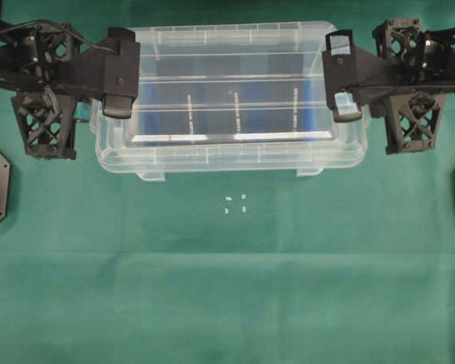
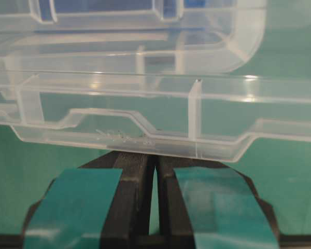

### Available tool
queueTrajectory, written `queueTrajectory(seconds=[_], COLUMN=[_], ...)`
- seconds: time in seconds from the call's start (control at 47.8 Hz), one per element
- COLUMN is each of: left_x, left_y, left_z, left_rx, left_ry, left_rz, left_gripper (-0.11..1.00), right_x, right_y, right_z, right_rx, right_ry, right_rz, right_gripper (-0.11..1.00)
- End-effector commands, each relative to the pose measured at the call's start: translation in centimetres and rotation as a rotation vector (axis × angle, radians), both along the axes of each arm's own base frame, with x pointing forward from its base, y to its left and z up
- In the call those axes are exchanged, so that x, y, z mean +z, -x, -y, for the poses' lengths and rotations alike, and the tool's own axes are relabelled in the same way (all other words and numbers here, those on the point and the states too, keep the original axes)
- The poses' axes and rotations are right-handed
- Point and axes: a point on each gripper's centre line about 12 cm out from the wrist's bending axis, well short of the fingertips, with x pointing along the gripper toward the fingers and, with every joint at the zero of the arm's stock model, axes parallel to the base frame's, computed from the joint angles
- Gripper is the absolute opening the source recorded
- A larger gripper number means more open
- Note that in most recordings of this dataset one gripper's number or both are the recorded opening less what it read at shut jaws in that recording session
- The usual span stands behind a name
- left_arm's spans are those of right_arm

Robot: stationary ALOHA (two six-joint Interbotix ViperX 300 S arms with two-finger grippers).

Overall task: Clamp the lid of the box with both arms, then lift and open it.
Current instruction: 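Lift the clear lid upward off the box with both grippers, then carry the lid toward the front and lower it onto the cloth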

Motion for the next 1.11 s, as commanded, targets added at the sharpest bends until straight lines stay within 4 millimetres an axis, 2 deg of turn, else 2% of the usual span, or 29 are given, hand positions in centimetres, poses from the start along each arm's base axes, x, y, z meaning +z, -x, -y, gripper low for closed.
queueTrajectory(seconds=[0.0,0.858,1.088], left_x=[1.7,1.0,1.0], left_y=[-0.7,-0.5,-0.5], left_z=[0.9,8.9,10.9], left_rx=[-0.011,-0.035,-0.034], left_ry=[-0.003,0.089,0.108], left_rz=[0.07,0.042,0.041], left_gripper=[0.02,0.02,0.02], right_x=[2.9,4.3,4.0], right_y=[-1.2,-1.0,-1.3], right_z=[-1.2,-9.9,-12.3], right_rx=[0.011,0.028,0.036], right_ry=[0.001,0.008,0.011], right_rz=[0.104,0.096,0.08], right_gripper=[0.0,0.0,0.0])
